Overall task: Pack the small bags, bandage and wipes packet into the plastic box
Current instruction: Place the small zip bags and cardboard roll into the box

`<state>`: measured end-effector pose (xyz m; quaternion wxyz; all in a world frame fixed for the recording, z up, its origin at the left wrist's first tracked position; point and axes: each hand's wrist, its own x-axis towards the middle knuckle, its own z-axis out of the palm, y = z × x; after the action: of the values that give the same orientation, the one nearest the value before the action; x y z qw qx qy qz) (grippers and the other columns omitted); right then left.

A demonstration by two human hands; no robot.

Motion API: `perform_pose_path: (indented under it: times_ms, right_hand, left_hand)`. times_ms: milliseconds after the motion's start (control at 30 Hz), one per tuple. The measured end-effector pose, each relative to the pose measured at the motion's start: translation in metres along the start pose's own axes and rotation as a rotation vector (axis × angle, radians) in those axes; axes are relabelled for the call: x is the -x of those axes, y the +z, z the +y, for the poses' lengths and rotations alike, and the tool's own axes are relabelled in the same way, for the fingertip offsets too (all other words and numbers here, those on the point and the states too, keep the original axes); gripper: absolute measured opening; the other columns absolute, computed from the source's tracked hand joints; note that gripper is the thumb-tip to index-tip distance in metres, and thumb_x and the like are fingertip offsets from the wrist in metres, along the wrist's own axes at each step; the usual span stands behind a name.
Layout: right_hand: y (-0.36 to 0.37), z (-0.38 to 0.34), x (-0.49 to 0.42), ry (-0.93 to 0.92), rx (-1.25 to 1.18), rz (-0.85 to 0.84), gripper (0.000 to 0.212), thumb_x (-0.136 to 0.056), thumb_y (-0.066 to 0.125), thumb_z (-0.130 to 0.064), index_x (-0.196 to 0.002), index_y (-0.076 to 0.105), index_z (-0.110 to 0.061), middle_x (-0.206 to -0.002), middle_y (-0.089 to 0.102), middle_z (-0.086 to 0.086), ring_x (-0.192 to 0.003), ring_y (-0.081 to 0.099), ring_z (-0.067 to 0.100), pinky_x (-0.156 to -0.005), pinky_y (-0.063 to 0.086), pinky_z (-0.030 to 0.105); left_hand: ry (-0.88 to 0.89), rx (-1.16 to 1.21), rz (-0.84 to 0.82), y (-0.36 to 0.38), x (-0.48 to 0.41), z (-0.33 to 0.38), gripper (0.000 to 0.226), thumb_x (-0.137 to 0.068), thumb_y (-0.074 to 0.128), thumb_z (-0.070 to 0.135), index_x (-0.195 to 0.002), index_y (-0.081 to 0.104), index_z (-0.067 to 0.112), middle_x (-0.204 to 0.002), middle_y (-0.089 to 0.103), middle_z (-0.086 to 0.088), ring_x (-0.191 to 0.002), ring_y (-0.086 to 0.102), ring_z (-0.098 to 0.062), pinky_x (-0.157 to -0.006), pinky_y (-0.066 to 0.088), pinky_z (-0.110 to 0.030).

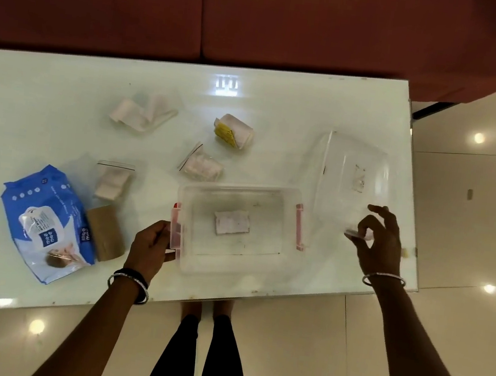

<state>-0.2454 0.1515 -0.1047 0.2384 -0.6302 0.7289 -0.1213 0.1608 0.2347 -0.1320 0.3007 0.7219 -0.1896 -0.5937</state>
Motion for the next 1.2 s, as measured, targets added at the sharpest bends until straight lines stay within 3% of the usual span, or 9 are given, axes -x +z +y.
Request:
perform_pose_path:
  times_ms: [133,367,467,567,667,767,933,1033,1200]
  right_hand:
    - [0.031,0.014,0.003,0.042,0.083,-0.095,0.025,-0.077,0.069,0.013,-0.080,0.054,-0.006,-0.149,0.042,0.011,-0.149,0.020,0.034,-0.112,0.025,0.034]
    - [0.046,0.012,0.003,0.112,0.162,-0.160,0.044,-0.068,0.044,0.033,-0.088,0.055,-0.004,-0.158,0.028,0.010,-0.150,0.010,0.037,-0.104,0.043,0.043]
    - [0.044,0.005,-0.002,0.192,0.197,-0.175,0.046,-0.062,0.044,0.031,-0.086,0.057,-0.006,-0.158,0.028,0.006,-0.151,0.011,0.033,-0.111,0.033,0.051]
    - [0.041,-0.013,-0.013,0.291,0.170,-0.094,0.038,-0.067,0.047,0.023,-0.083,0.066,-0.006,-0.147,0.046,0.011,-0.144,0.031,0.033,-0.113,0.031,0.050]
    - [0.038,-0.048,-0.029,0.193,0.058,0.142,0.024,-0.076,0.054,0.012,-0.085,0.069,-0.005,-0.111,0.070,0.016,-0.105,0.064,0.037,-0.095,0.046,0.043]
    - [0.036,-0.092,-0.050,0.066,-0.109,0.260,0.019,-0.080,0.057,0.007,-0.087,0.068,-0.006,-0.086,0.073,0.008,-0.081,0.070,0.028,-0.079,0.053,0.036]
    - [0.054,-0.170,-0.087,-0.088,-0.262,0.273,0.015,-0.083,0.055,0.000,-0.091,0.067,-0.007,-0.083,0.072,0.002,-0.076,0.069,0.018,-0.076,0.055,0.032]
    - [0.077,-0.206,-0.108,-0.153,-0.230,0.147,0.013,-0.084,0.064,-0.011,-0.095,0.068,-0.004,-0.092,0.072,0.009,-0.086,0.068,0.025,-0.080,0.053,0.038]
    - [0.117,-0.245,-0.135,-0.033,-0.044,-0.289,0.064,-0.073,0.079,-0.038,-0.126,0.057,-0.009,-0.128,0.056,0.014,-0.116,0.056,0.030,-0.098,0.042,0.034]
  left_hand:
    - [0.005,-0.004,0.003,0.000,0.000,0.000,0.027,-0.102,0.041,0.006,-0.110,0.065,0.001,-0.101,0.070,-0.014,-0.086,0.067,-0.025,-0.083,0.058,-0.045]
    - [-0.012,0.006,-0.003,-0.002,0.001,0.002,0.027,-0.102,0.041,0.008,-0.107,0.068,0.010,-0.103,0.072,-0.009,-0.088,0.069,-0.024,-0.081,0.059,-0.043]
    - [-0.030,0.021,-0.013,-0.004,0.001,0.003,0.027,-0.102,0.042,0.010,-0.103,0.069,0.015,-0.101,0.074,-0.004,-0.088,0.071,-0.019,-0.079,0.060,-0.040]
    - [-0.029,-0.010,0.007,-0.006,0.001,0.004,0.027,-0.100,0.046,0.011,-0.096,0.070,0.021,-0.093,0.075,-0.001,-0.084,0.073,-0.015,-0.075,0.062,-0.038]
    - [0.005,-0.009,0.102,-0.011,-0.001,0.008,0.025,-0.100,0.047,0.019,-0.091,0.069,0.020,-0.088,0.073,-0.006,-0.086,0.072,-0.023,-0.072,0.061,-0.040]
    - [0.073,-0.008,0.278,-0.014,-0.010,0.021,0.025,-0.100,0.046,0.020,-0.091,0.068,0.013,-0.082,0.068,-0.009,-0.083,0.066,-0.026,-0.072,0.058,-0.039]
    - [0.125,-0.118,0.498,-0.008,-0.040,0.073,0.022,-0.094,0.055,0.020,-0.096,0.068,0.002,-0.088,0.071,-0.015,-0.090,0.068,-0.033,-0.086,0.054,-0.045]
    - [0.039,-0.362,0.514,0.004,-0.061,0.103,0.032,-0.087,0.061,0.040,-0.091,0.069,0.009,-0.096,0.074,-0.012,-0.097,0.066,-0.031,-0.082,0.042,-0.029]
    - [-0.287,-0.548,0.251,0.023,-0.094,0.124,0.080,-0.067,0.064,0.074,-0.096,0.063,0.000,-0.099,0.070,-0.017,-0.090,0.065,-0.034,-0.068,0.043,-0.032]
